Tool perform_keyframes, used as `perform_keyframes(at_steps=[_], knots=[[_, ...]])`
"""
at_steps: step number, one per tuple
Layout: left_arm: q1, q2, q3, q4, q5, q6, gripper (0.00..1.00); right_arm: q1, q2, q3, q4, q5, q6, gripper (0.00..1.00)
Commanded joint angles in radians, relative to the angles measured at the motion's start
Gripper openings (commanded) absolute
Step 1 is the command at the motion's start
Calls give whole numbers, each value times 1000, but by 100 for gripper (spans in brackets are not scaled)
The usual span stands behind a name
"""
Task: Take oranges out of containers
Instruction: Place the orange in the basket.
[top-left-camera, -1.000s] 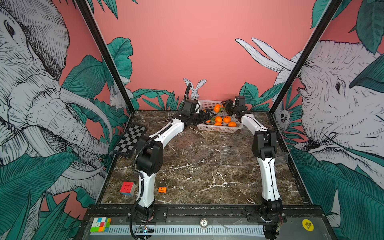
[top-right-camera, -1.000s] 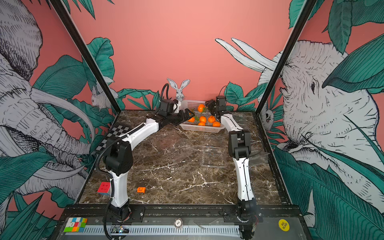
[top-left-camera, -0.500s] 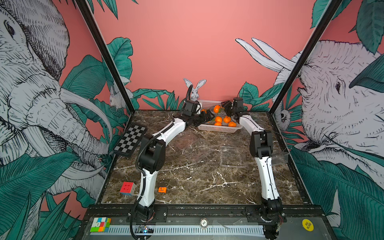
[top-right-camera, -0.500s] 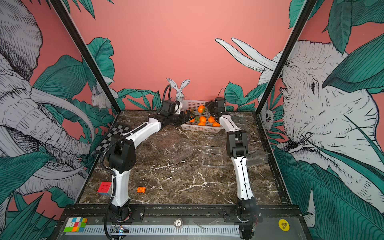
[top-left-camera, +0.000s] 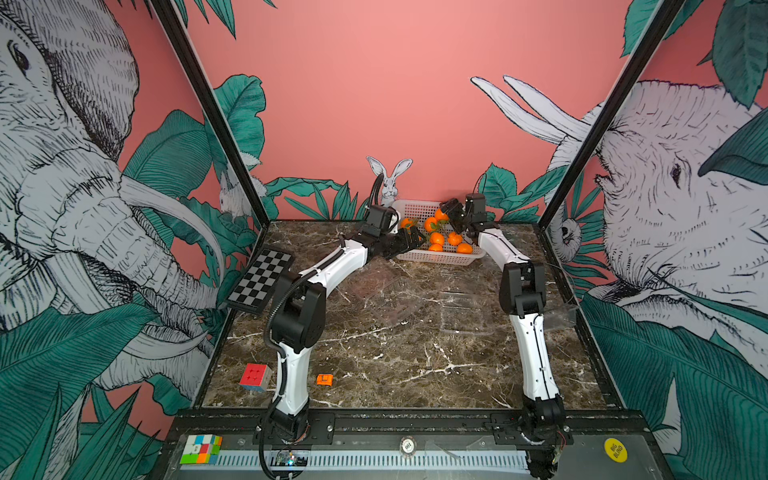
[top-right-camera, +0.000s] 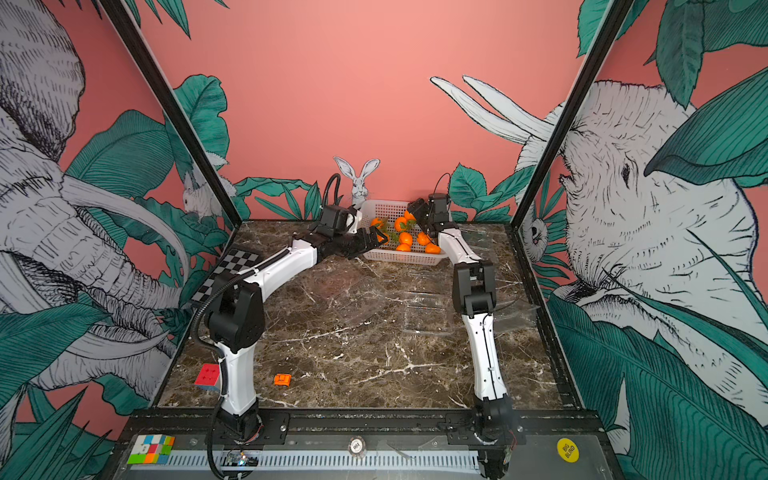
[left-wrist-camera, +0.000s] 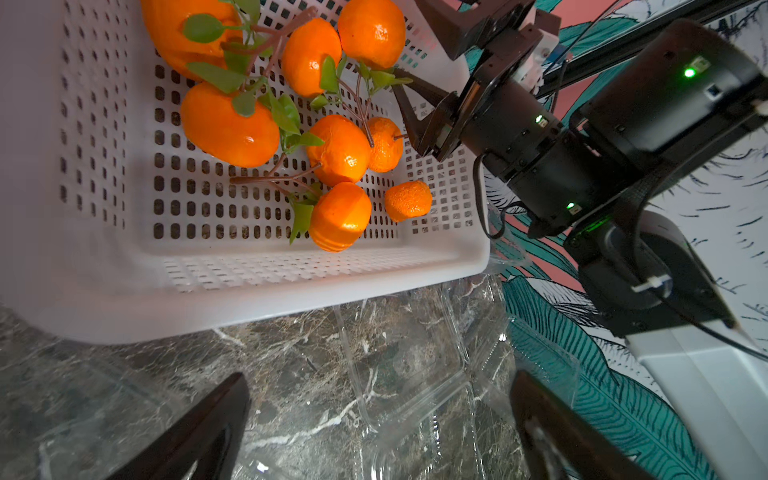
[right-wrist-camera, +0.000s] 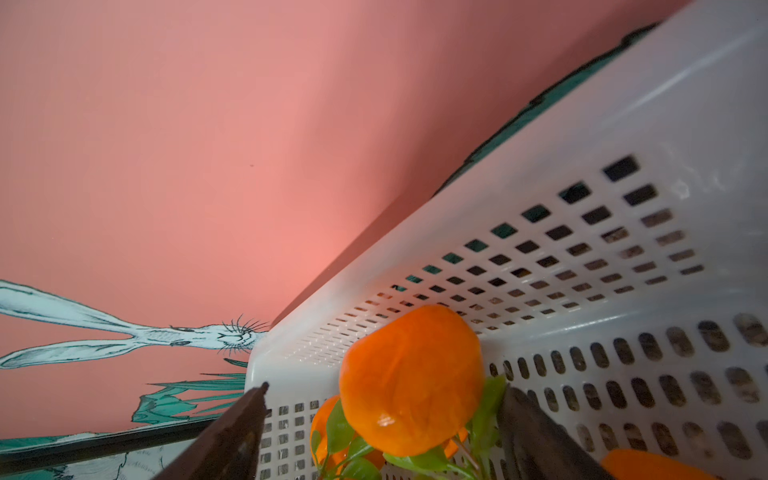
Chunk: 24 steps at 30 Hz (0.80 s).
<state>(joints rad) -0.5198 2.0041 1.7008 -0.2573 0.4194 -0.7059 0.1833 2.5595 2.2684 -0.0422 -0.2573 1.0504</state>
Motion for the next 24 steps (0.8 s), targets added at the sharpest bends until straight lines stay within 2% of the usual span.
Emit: perform_keyframes(at_steps=[1,8,19,24], knots=[[-2,-109,-36,-22,-27,26,99,4,-98,-20,-2,9,-36,88],[19,-209,-134,-37,-54,45,99,5,-212,-105,-27,13,-99,99],[148,-443,-343,-70,-150,129,99,9,-467,-336,-83,45,-273,99],[231,-502,-347,-158,-219,224,99,9,-625,-510,-108,92,-354,99]])
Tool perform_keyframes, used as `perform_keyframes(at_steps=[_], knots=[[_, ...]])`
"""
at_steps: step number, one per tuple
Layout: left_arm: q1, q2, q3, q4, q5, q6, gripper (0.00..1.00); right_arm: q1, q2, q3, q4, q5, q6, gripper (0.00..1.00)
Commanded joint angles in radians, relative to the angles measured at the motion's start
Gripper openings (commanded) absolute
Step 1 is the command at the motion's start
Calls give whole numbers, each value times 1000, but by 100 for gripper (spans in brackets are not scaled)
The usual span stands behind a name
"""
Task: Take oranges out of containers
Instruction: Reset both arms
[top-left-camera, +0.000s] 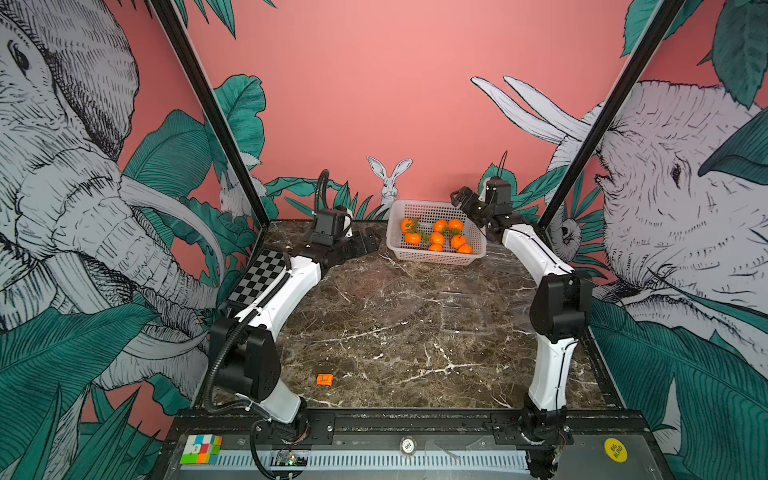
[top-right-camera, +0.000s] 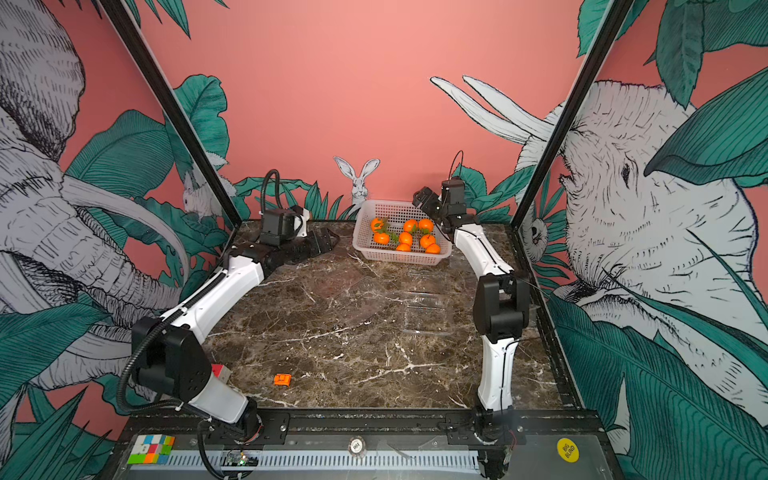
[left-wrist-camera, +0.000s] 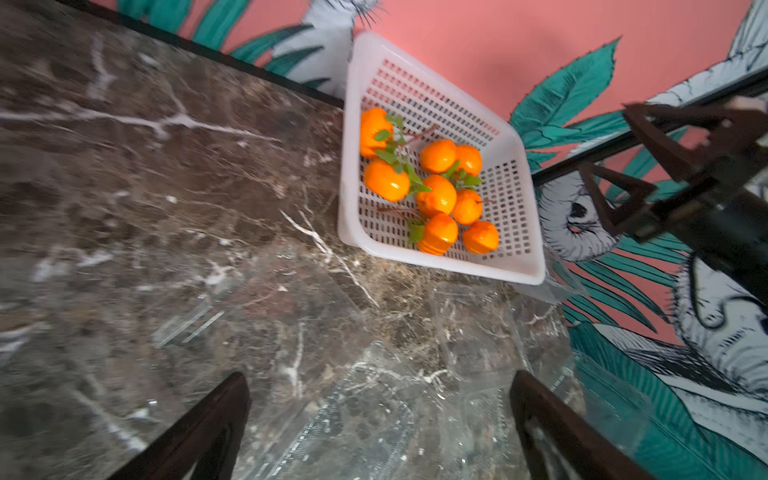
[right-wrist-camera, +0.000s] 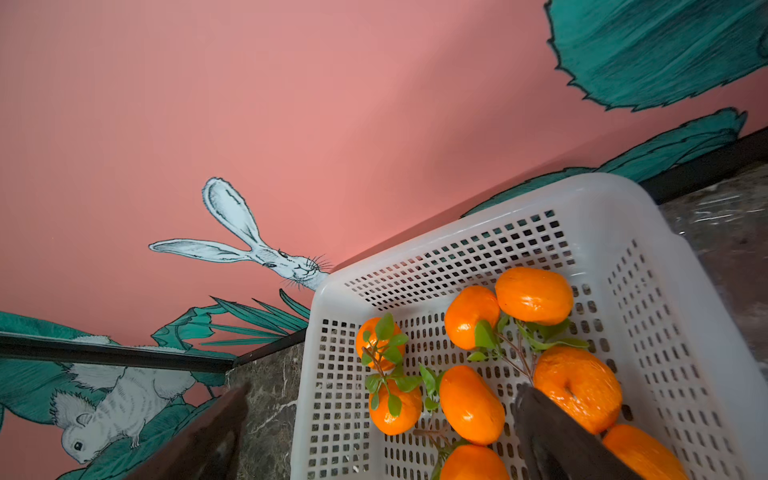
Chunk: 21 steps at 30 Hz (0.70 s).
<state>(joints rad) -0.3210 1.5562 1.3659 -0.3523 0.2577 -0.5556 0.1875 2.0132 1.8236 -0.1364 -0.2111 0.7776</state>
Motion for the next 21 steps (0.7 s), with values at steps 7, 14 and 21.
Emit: perform_keyframes(at_steps=[7,14,21], knots=[[264,-121,-145,-13,-98,88,99,-17,-316,-355,-37,201,-210,99],[381,-95,-213,6,-319,174,99,-105,-489,-649,19,288,-167,99],[382,-154,-437,237,-638,221,99,-117,-606,-819,61,504,-233,99]])
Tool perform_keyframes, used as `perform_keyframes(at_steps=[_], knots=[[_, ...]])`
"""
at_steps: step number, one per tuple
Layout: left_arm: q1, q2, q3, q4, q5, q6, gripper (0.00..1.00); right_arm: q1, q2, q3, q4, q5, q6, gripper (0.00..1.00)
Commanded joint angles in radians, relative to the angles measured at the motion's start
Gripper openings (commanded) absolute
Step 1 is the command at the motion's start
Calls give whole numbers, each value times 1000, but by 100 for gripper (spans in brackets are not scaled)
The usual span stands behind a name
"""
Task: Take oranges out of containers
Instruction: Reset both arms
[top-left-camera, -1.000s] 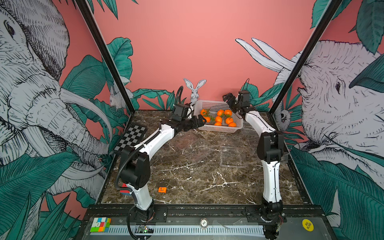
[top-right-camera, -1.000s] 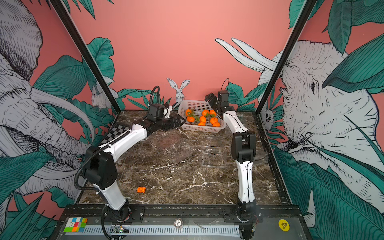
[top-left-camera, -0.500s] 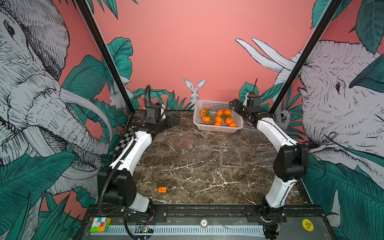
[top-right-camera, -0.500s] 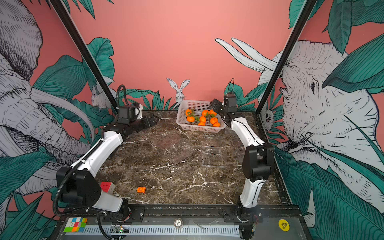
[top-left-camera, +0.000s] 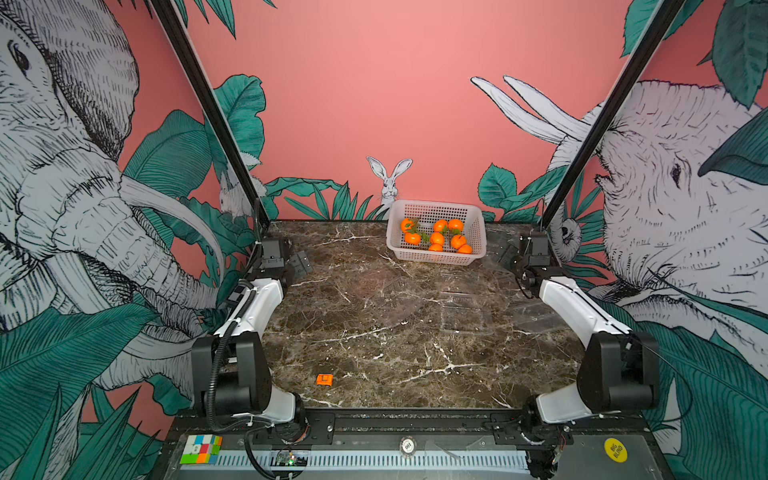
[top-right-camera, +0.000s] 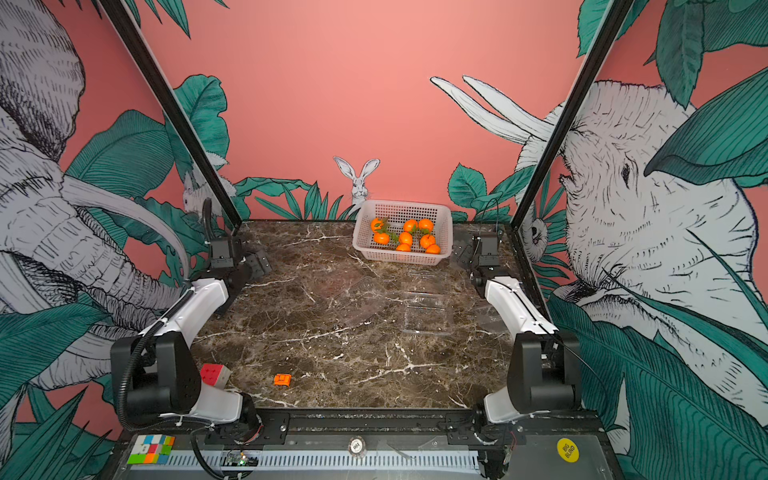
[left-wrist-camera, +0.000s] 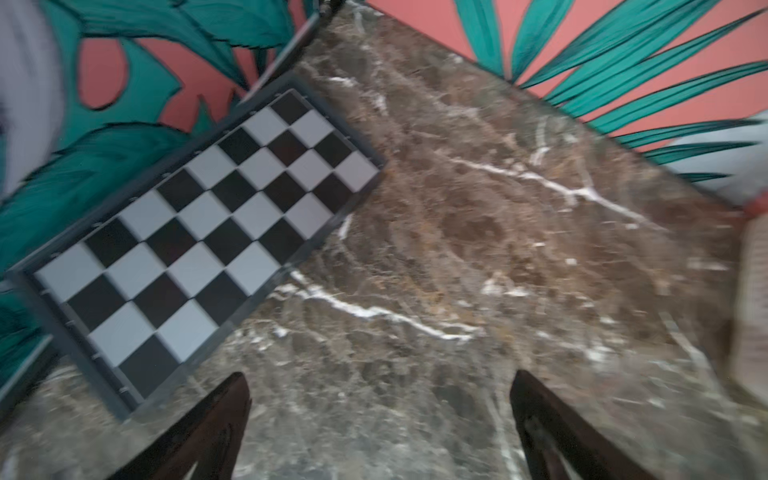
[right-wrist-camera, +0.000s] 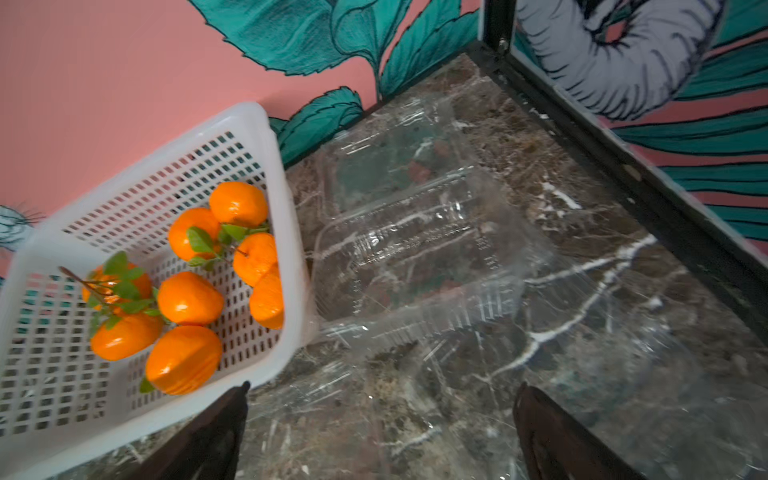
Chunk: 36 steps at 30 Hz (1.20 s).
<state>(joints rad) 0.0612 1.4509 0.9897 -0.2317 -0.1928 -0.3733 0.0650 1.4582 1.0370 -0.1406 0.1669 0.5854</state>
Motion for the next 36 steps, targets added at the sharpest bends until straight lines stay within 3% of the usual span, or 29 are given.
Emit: perform_keyframes(at_steps=[1,8,12,16,20,24,28,36], knots=[[0,-50,-91,156,-213,43,99,5,-61,-54,79,146,-48,98],[-1,-21,-223,278,-335,172,99,5,-123,-216,171,302,-185,99],[-1,-1,-279,395,-338,208,99,7,-142,-347,324,305,-271,99],[0,71,-263,406,-337,215,99,10,-156,-478,504,298,-363,99],[-3,7,-391,567,-306,226,99,9,-202,-575,676,291,-437,98],[-12,-90,-529,733,-300,250,99,10,-223,-611,688,238,-495,98],[-48,-141,-639,907,-244,280,99,12,-206,-701,796,263,-471,98],[-102,-4,-769,1355,-163,367,99,21,-155,-773,1020,240,-527,99]])
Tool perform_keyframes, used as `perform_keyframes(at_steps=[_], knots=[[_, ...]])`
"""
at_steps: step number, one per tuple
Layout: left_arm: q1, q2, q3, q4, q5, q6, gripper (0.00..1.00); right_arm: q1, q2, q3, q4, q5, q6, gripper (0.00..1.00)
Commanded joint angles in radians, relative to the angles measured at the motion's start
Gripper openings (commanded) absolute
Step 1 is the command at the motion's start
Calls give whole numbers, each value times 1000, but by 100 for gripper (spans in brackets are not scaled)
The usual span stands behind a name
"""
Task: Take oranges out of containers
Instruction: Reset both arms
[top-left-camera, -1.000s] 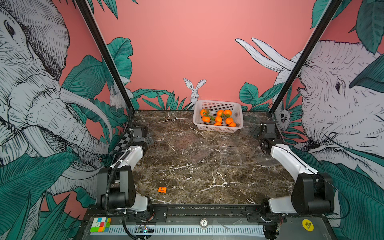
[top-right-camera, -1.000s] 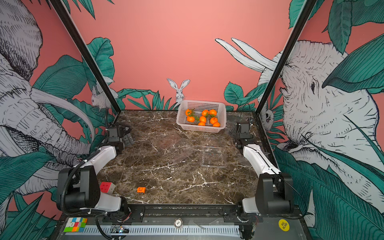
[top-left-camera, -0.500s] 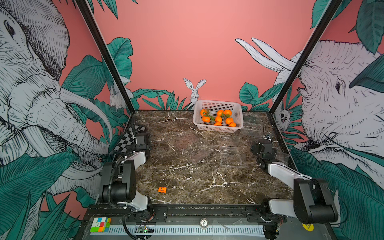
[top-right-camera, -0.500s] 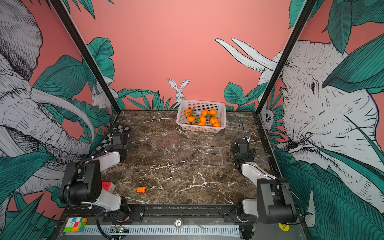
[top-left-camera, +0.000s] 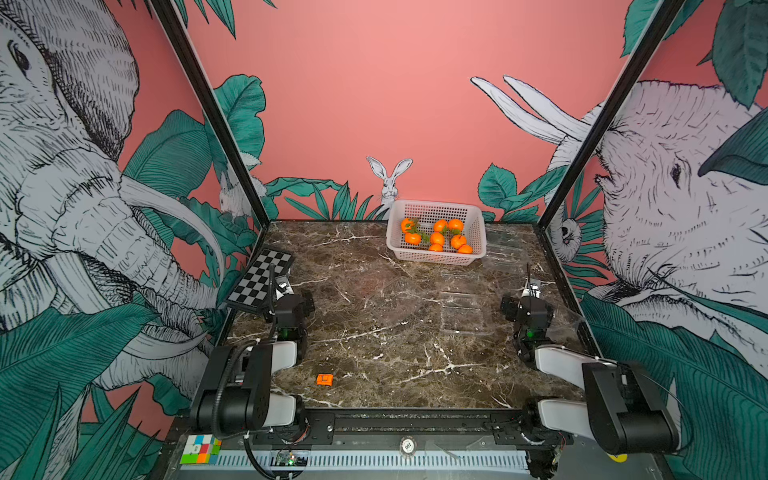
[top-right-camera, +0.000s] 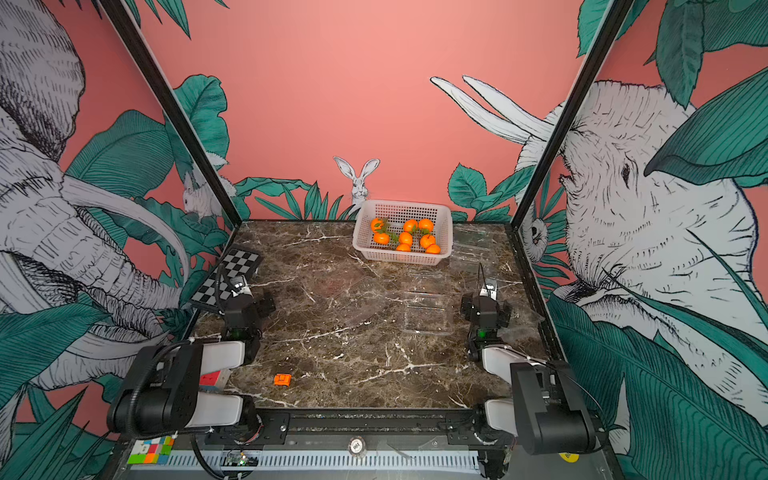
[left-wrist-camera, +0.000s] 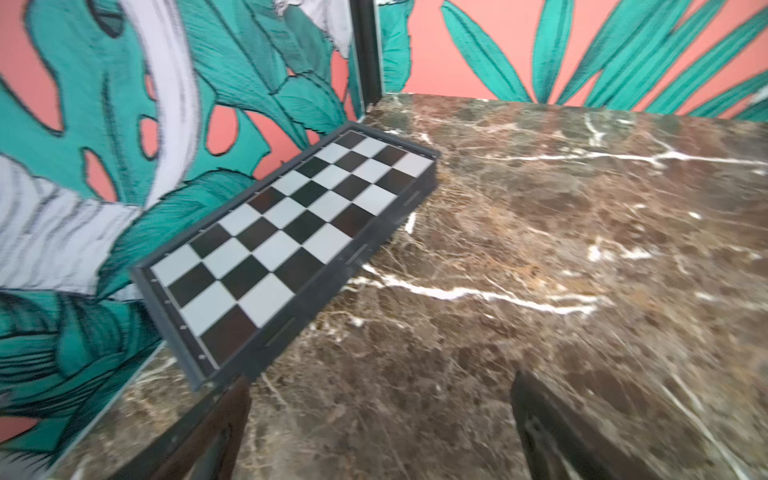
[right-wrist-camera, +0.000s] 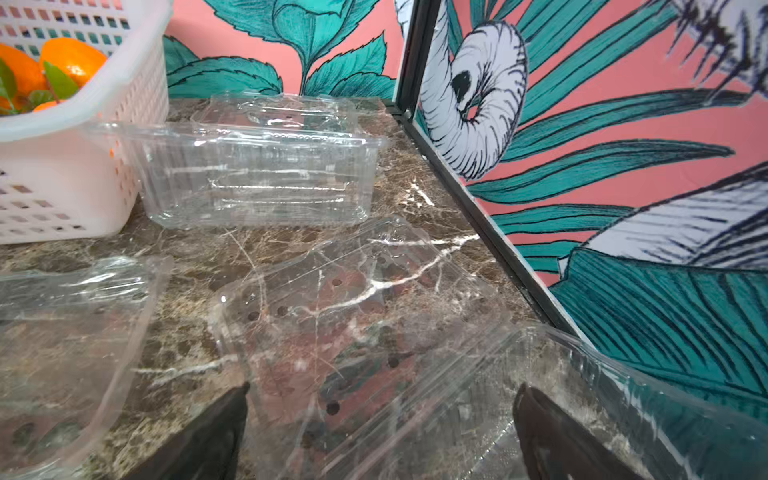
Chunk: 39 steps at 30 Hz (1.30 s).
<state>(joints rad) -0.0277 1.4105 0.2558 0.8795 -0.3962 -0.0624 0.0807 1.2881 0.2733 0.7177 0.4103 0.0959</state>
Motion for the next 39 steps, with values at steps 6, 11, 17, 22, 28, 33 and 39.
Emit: perform_keyframes(at_steps=[6,11,17,22,28,33,39], knots=[[-15,35,-5,184,81,70,99,10,115,-60,368,-18,-66,99],[-21,35,-12,196,93,77,99,19,181,-66,441,-24,-81,98],[-20,86,7,207,168,108,99,22,251,-67,511,-30,-89,98],[-20,100,25,181,148,97,99,23,256,-71,522,-30,-90,98],[-19,120,88,94,169,110,99,1,234,34,289,-24,-53,99],[-21,134,143,8,230,137,99,-7,241,105,175,-26,-46,99],[-21,137,143,14,230,138,99,-7,239,101,177,-27,-46,99]])
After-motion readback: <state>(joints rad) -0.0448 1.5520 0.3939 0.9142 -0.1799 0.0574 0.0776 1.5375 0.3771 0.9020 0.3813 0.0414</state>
